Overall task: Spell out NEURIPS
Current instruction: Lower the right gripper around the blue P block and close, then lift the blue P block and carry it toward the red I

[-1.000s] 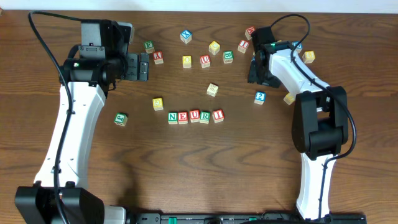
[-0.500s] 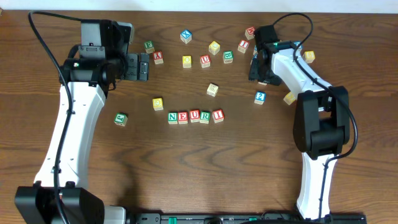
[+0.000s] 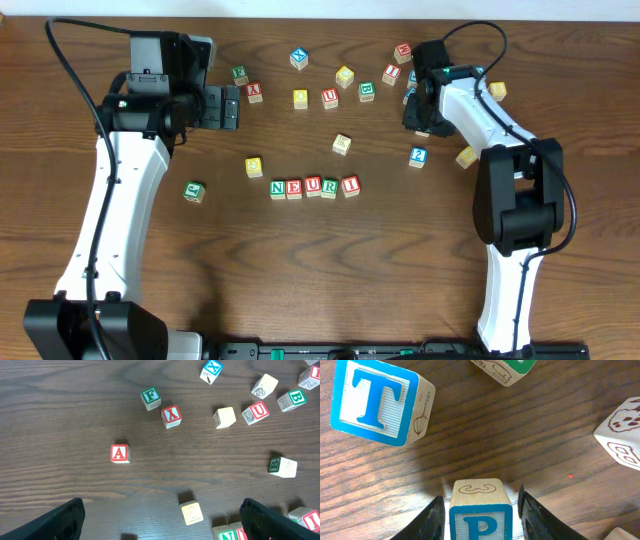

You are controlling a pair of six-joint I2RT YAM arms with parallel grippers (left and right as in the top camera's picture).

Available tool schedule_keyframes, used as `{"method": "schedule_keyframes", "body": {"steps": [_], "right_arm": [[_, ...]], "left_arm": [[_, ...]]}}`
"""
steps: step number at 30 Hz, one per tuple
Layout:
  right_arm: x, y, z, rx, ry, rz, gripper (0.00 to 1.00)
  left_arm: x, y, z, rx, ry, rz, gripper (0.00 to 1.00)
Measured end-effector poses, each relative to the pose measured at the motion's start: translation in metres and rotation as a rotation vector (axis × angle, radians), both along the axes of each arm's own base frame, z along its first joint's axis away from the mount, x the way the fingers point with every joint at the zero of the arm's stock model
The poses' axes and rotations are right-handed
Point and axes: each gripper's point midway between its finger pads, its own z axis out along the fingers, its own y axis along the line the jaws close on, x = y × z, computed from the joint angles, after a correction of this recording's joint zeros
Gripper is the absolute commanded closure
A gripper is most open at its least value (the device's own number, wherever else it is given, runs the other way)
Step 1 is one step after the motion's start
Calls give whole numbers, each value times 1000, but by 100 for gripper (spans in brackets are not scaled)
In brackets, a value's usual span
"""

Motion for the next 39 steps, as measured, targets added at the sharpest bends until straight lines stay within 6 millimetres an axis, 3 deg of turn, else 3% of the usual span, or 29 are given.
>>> {"method": "schedule_keyframes", "body": {"steps": [10, 28, 33, 39], "right_arm": [[-1, 0, 0, 0, 3, -2, 70], [-3, 0, 1, 2, 16, 2, 77], [-1, 3, 10, 13, 18, 16, 80], [8, 6, 38, 21, 4, 25, 82]], "left_arm": [[0, 0, 0, 0, 0, 0, 2], [0, 0, 0, 0, 0, 0, 2], [0, 0, 0, 0, 0, 0, 3], [0, 0, 0, 0, 0, 0, 2]]}}
